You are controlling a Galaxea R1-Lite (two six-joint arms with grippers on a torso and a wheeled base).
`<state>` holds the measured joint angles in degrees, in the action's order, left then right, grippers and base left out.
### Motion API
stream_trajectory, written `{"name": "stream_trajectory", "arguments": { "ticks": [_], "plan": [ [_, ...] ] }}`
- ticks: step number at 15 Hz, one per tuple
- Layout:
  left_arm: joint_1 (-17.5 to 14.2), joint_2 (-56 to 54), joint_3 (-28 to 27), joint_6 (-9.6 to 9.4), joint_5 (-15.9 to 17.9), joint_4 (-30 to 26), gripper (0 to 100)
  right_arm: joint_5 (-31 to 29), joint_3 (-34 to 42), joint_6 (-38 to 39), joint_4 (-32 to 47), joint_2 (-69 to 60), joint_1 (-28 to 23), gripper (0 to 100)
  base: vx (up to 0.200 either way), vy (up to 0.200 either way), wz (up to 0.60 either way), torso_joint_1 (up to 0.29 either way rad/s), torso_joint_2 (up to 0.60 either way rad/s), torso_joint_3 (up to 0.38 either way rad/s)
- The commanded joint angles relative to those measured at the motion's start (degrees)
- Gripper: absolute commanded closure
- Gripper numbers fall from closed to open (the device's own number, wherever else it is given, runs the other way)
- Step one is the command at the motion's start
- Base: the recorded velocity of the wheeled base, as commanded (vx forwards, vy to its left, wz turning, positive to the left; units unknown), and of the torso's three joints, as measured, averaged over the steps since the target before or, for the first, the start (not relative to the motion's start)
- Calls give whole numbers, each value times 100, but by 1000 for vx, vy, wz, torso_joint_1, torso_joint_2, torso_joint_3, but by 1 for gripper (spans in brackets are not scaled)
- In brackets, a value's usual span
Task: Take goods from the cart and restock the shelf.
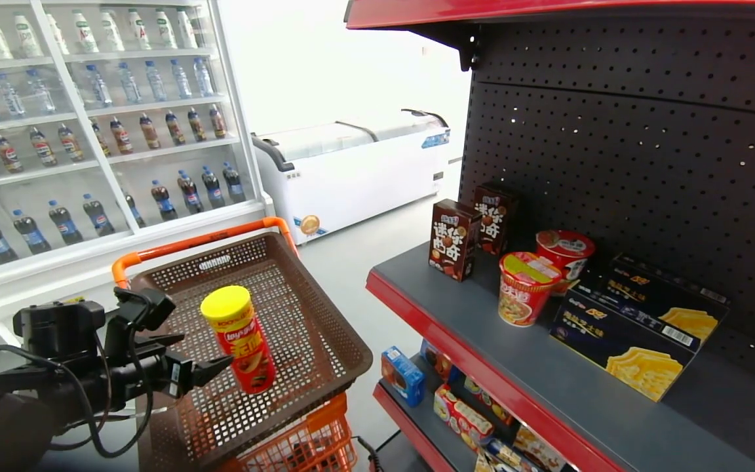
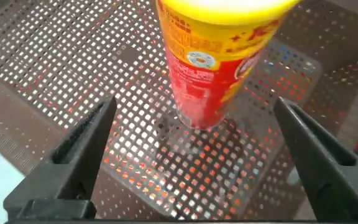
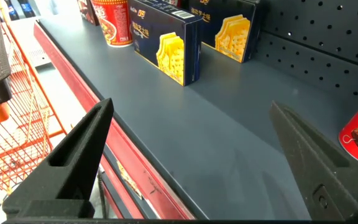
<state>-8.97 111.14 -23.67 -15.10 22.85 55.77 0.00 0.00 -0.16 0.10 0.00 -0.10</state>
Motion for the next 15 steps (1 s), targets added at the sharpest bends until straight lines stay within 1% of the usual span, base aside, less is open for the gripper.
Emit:
{"name": "stream_trajectory", "arguments": {
  "ticks": [1, 4, 5, 6, 9, 13, 14, 15],
  "plan": [
    [124, 777, -313, -19, -184, 215, 0, 0, 0, -2, -1, 0, 1, 0, 0, 0, 0, 0, 0, 0],
    [220, 1270, -726, -45, -210, 522, 0, 0, 0, -2, -1, 9, 1, 0, 0, 0, 0, 0, 0, 0],
    [256, 1340, -797, -107, -202, 531, 0, 0, 0, -2, -1, 0, 1, 0, 0, 0, 0, 0, 0, 0],
    [335, 1489, -920, -239, -184, 531, 0, 0, 0, -2, -1, 9, 1, 0, 0, 0, 0, 0, 0, 0],
    [563, 1656, -1183, -239, -193, 540, 0, 0, 0, -2, -1, 0, 1, 0, 0, 0, 0, 0, 0, 0],
    [660, 1797, -1333, -247, -210, 522, 0, 0, 0, -2, -1, 9, 1, 0, 0, 0, 0, 0, 0, 0],
    [686, 1806, -1359, -283, -202, 540, 0, 0, 0, -2, -1, 9, 1, 0, 0, 0, 0, 0, 0, 0],
    [686, 1841, -1491, -283, -193, 540, 0, 0, 0, -2, -1, 0, 1, 0, 0, 0, 0, 0, 0, 0]
  ]
}}
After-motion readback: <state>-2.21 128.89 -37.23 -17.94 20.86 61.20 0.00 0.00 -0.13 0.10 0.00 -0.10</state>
